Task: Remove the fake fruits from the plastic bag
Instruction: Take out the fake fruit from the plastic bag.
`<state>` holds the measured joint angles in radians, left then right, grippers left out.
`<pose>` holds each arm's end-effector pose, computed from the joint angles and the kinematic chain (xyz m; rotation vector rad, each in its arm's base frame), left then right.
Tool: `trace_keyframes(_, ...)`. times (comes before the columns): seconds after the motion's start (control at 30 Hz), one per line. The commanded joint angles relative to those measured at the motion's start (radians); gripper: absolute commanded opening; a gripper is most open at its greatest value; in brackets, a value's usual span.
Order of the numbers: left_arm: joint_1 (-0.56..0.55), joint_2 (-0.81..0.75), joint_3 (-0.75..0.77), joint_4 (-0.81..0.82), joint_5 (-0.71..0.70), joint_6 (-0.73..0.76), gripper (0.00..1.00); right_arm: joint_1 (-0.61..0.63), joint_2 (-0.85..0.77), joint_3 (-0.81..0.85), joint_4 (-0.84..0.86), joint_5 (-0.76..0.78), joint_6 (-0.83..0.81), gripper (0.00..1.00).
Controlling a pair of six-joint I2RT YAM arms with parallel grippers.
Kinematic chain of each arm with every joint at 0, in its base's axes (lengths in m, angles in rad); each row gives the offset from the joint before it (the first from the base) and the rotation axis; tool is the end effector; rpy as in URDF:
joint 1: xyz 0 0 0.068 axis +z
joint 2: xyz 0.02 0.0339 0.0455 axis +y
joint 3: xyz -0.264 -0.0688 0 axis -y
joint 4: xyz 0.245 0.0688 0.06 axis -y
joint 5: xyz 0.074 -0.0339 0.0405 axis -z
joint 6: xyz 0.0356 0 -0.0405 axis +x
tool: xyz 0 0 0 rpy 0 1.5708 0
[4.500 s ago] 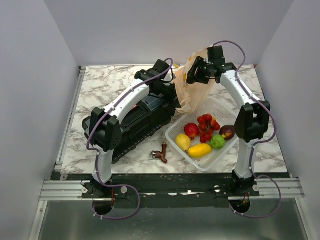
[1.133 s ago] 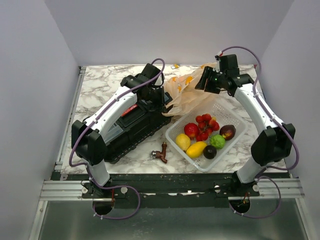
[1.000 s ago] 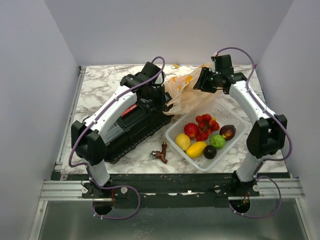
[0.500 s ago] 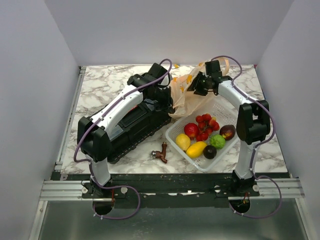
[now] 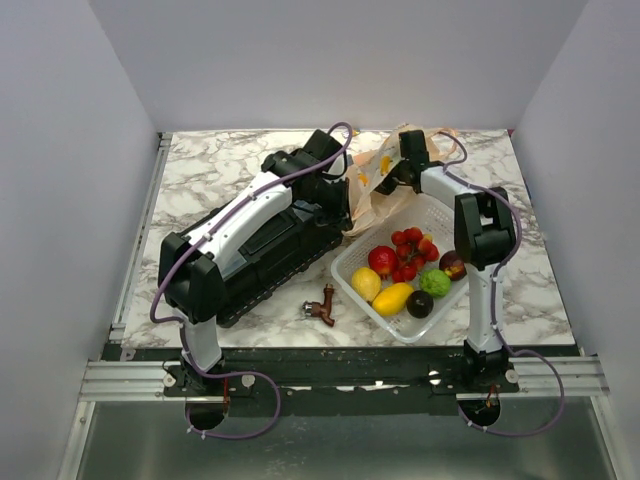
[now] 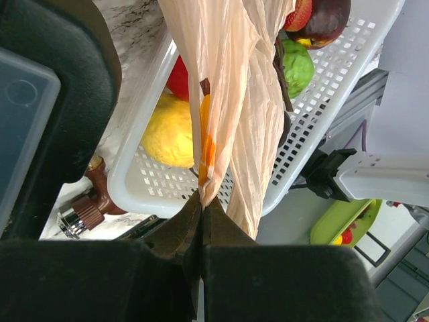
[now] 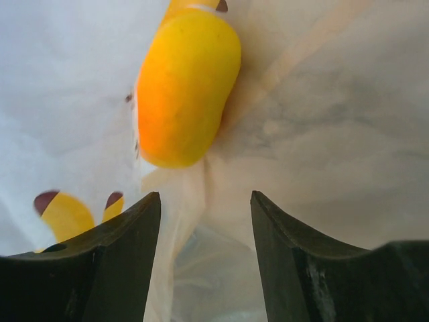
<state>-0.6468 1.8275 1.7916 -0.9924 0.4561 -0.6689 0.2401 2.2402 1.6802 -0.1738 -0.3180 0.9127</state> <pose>0.3008 -0.2468 0.3293 0.1507 2.8200 -0.9967 0.4862 0.1305 0.1690 0.6427 2.3673 0.9221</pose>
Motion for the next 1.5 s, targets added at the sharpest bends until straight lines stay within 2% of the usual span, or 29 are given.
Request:
trace_keyframes(0.0, -0.009, 0.02, 0.046, -0.018, 0.024, 0.022, 0.0, -0.005, 0.076, 0.055, 0.143, -0.109, 0.125, 0.61)
trace_keyframes(0.37, -0.03, 0.064, 0.101, -0.035, 0.041, 0.02, 0.0, 0.002, 0.217, 0.118, 0.383, -0.233, 0.273, 0.72)
trace_keyframes(0.5, -0.037, 0.072, 0.102, -0.041, 0.049, 0.023, 0.0, 0.015, 0.273, 0.172, 0.409, -0.247, 0.268, 0.78)
trace_keyframes(0.73, -0.058, 0.076, 0.097, -0.065, 0.052, 0.033, 0.0, 0.032, 0.375, 0.284, 0.384, -0.192, 0.295, 0.77)
trace_keyframes(0.87, -0.068, 0.075, 0.095, -0.082, 0.05, 0.038, 0.0, 0.046, 0.438, 0.38, 0.301, -0.142, 0.305, 0.71)
trace_keyframes(0.97, -0.07, 0.062, 0.079, -0.083, 0.041, 0.04, 0.0, 0.052, 0.475, 0.428, 0.284, -0.114, 0.328, 0.54)
trace_keyframes(1.1, -0.071, 0.042, 0.066, -0.084, 0.025, 0.045, 0.0, 0.051, 0.479, 0.451, 0.265, -0.105, 0.307, 0.37)
trace_keyframes(1.17, -0.068, 0.032, 0.064, -0.091, 0.011, 0.05, 0.0, 0.048, 0.431, 0.42, 0.258, -0.092, 0.261, 0.29)
trace_keyframes(1.23, -0.063, 0.024, 0.054, -0.09, -0.001, 0.051, 0.0, 0.037, 0.364, 0.358, 0.261, -0.072, 0.222, 0.25)
trace_keyframes(1.47, -0.011, -0.046, -0.054, -0.004, 0.006, 0.009, 0.0, -0.037, 0.124, 0.123, 0.256, -0.063, 0.132, 0.15)
